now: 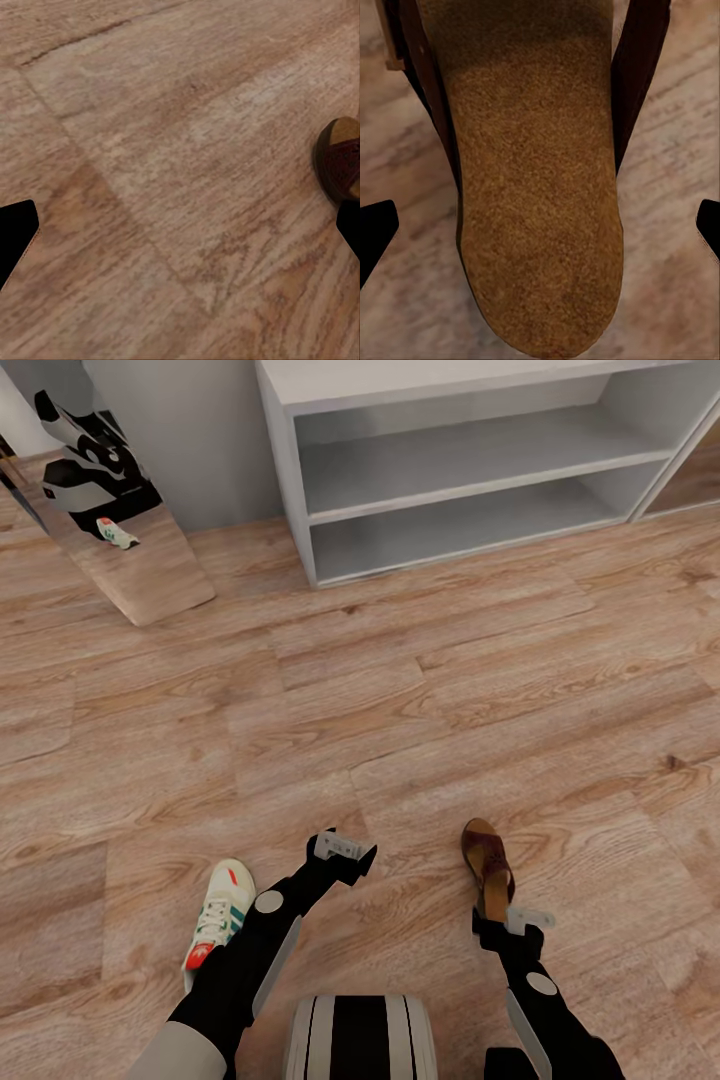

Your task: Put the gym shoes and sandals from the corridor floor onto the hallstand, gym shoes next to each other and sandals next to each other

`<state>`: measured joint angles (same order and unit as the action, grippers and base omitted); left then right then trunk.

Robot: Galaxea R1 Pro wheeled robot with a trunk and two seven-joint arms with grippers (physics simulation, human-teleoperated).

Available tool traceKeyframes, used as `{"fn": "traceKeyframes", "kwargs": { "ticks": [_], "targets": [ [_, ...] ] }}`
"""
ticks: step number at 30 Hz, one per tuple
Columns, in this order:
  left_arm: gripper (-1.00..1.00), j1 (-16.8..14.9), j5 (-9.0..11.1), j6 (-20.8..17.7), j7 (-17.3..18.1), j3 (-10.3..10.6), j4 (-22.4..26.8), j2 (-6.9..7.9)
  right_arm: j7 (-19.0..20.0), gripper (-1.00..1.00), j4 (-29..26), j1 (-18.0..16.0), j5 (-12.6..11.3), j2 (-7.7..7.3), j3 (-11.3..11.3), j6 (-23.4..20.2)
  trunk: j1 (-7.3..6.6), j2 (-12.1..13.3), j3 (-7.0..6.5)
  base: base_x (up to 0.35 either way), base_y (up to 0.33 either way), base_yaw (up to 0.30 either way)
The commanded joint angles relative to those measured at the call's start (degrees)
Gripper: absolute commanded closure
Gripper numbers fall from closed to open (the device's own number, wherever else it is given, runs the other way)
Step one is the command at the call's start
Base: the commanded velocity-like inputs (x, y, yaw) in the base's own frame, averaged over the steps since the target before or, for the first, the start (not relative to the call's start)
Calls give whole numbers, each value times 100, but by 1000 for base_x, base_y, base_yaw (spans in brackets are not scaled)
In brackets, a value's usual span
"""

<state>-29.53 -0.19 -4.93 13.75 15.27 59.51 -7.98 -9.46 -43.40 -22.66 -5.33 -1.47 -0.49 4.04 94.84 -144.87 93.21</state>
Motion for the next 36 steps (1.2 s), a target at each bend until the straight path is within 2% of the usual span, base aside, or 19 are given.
{"fn": "traceKeyframes", "kwargs": {
  "ticks": [1,22,34,36],
  "targets": [
    [-100,0,-3,-33,22,-6,8,-2,-12,-100,3,-2,-56,-4,12,27,0,-1,3,95,0,0],
    [-100,8,-18,-47,37,2,13,-9,-12,-100,5,-2,-56,-20,14,27,0,-1,3,13,0,0],
    [-100,8,8,-68,32,1,17,-2,-20,-100,7,-2,-56,-20,7,27,31,-17,285,0,0,0],
    [-100,8,9,-69,23,0,17,-2,-21,-100,6,-2,-56,-20,6,27,31,-17,300,0,0,0]
  ]
}}
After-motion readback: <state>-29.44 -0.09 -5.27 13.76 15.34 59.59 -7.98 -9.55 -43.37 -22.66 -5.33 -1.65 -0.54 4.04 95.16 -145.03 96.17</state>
